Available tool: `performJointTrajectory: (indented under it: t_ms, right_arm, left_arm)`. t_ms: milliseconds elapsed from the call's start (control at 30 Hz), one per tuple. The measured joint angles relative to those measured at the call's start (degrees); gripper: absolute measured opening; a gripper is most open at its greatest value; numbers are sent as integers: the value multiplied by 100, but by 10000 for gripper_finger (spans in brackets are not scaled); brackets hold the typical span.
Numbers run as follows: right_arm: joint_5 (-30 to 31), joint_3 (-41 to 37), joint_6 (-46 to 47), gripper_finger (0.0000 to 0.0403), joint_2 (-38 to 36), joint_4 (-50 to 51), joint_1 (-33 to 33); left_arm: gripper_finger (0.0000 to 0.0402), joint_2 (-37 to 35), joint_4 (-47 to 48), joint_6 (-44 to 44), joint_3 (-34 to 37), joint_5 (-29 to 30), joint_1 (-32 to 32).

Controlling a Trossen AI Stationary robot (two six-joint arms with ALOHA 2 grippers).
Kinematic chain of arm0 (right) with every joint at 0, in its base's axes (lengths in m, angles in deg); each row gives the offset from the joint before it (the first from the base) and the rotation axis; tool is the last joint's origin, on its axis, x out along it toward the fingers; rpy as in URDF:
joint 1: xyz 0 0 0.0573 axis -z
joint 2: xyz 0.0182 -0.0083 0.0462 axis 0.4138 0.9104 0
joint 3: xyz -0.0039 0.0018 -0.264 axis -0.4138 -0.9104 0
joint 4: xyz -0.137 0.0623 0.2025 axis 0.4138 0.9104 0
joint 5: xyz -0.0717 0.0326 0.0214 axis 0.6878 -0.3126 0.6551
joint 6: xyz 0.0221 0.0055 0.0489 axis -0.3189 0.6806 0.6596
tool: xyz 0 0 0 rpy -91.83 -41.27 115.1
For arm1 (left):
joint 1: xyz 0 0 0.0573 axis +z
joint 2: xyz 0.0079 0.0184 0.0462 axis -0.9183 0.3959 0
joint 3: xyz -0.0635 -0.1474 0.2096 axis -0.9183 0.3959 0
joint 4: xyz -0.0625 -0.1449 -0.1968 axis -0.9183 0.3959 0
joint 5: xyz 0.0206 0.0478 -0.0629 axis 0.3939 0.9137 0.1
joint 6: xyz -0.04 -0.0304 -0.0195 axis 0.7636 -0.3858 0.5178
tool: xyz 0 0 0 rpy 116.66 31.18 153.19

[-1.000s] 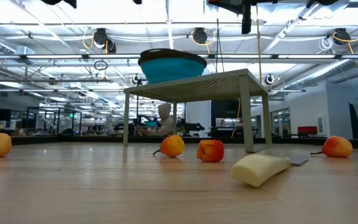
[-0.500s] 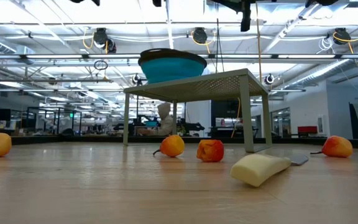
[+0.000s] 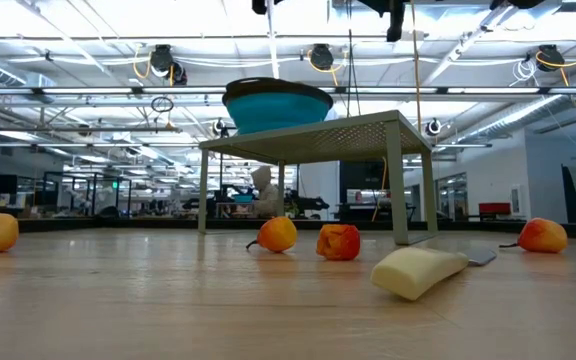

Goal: Pick & Place Fruit
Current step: Put the peach into the blue strainer bowl on the shelf

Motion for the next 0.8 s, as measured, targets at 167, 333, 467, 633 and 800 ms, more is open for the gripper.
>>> performJointTrajectory:
  t_ms: [167, 333, 467, 633, 800]
  right_arm:
    - [0, 0, -59, 116, 0, -182, 0]
    - [17, 0, -57, 116, 0, -187, 0]
    - [24, 0, -51, 116, 2, -204, 0]
    - [24, 0, -116, 116, 2, -189, 0]
    - [24, 0, -164, 116, 0, -176, 0]
  left_arm:
    - [170, 2, 28, 228, 0, 160, 0]
    - [170, 102, 26, 238, -35, 164, 0]
    - [170, 317, -28, 228, -246, 164, -2]
    - [170, 562, 48, 209, -516, 226, -37]
    - [170, 565, 31, 191, -533, 239, -42]
